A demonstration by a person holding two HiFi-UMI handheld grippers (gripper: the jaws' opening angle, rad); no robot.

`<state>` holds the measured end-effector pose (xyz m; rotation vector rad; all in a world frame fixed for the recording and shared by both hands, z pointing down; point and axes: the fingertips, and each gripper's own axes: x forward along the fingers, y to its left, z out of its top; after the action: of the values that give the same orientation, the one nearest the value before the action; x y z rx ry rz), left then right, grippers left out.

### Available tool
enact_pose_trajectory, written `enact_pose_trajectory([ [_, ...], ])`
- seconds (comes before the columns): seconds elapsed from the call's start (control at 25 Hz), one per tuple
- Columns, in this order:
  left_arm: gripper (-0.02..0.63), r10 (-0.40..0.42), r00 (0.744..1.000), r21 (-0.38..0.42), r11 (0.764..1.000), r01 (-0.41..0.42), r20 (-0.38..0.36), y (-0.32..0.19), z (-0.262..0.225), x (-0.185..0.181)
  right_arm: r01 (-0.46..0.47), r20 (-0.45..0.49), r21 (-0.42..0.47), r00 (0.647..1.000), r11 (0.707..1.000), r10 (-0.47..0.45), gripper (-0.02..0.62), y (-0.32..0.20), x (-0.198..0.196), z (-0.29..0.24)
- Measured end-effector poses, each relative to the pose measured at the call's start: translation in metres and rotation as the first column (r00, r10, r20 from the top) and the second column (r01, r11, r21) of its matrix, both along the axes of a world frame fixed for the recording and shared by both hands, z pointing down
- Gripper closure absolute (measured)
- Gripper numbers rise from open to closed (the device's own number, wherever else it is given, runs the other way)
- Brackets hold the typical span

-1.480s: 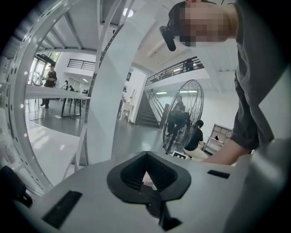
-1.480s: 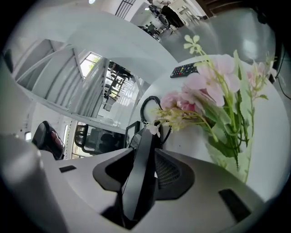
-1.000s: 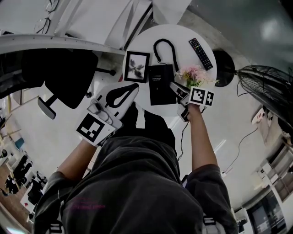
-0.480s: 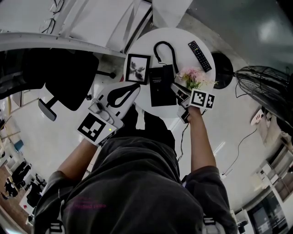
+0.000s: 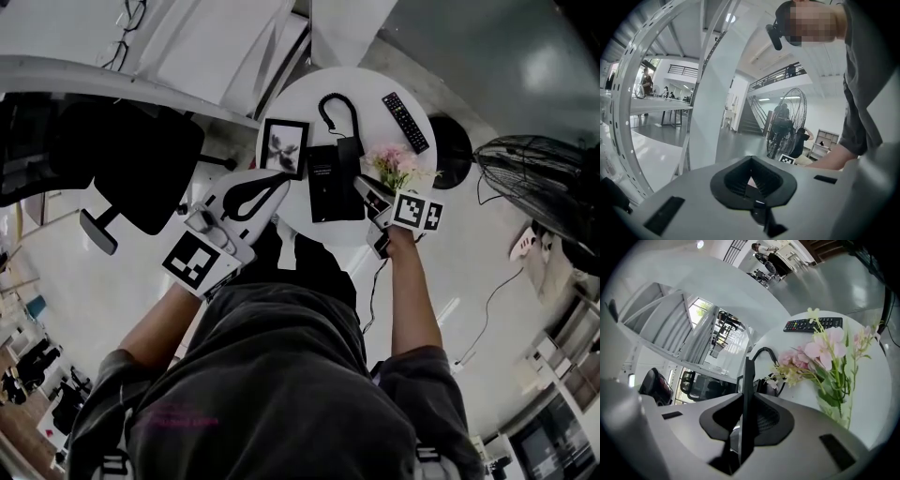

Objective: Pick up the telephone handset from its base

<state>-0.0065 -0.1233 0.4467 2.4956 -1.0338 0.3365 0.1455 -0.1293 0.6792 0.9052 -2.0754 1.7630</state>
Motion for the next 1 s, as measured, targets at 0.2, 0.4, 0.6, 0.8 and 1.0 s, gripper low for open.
enact_pose_trajectory([
  [0.2,0.592,0.013,1.0,0.019,1.0,-0.013,-0.005,0.001,-0.01,-0.002,-0.041,0.031,0.032,0.999,0.999,0.04,0.518,-0.004,0.001,-0.021],
  [0.4,0.592,0.02,1.0,0.111,0.994,-0.018,-0.02,-0.009,-0.031,-0.004,-0.08,0.069,0.093,0.995,0.992,0.074,0.518,-0.013,0.0,-0.058],
  [0.6,0.592,0.037,0.999,0.102,0.994,-0.034,-0.027,-0.008,-0.041,-0.006,-0.117,0.114,0.171,0.989,0.978,0.098,0.518,-0.022,0.0,-0.102],
  [0.8,0.592,0.052,0.998,0.175,0.984,-0.047,-0.024,-0.015,-0.059,-0.005,-0.147,0.165,0.246,0.98,0.958,0.108,0.518,-0.027,0.0,-0.144],
  [1.0,0.592,0.077,0.996,0.209,0.976,-0.066,-0.045,-0.011,-0.069,-0.008,-0.139,0.205,0.332,0.976,0.933,0.073,0.518,-0.027,-0.009,-0.179],
])
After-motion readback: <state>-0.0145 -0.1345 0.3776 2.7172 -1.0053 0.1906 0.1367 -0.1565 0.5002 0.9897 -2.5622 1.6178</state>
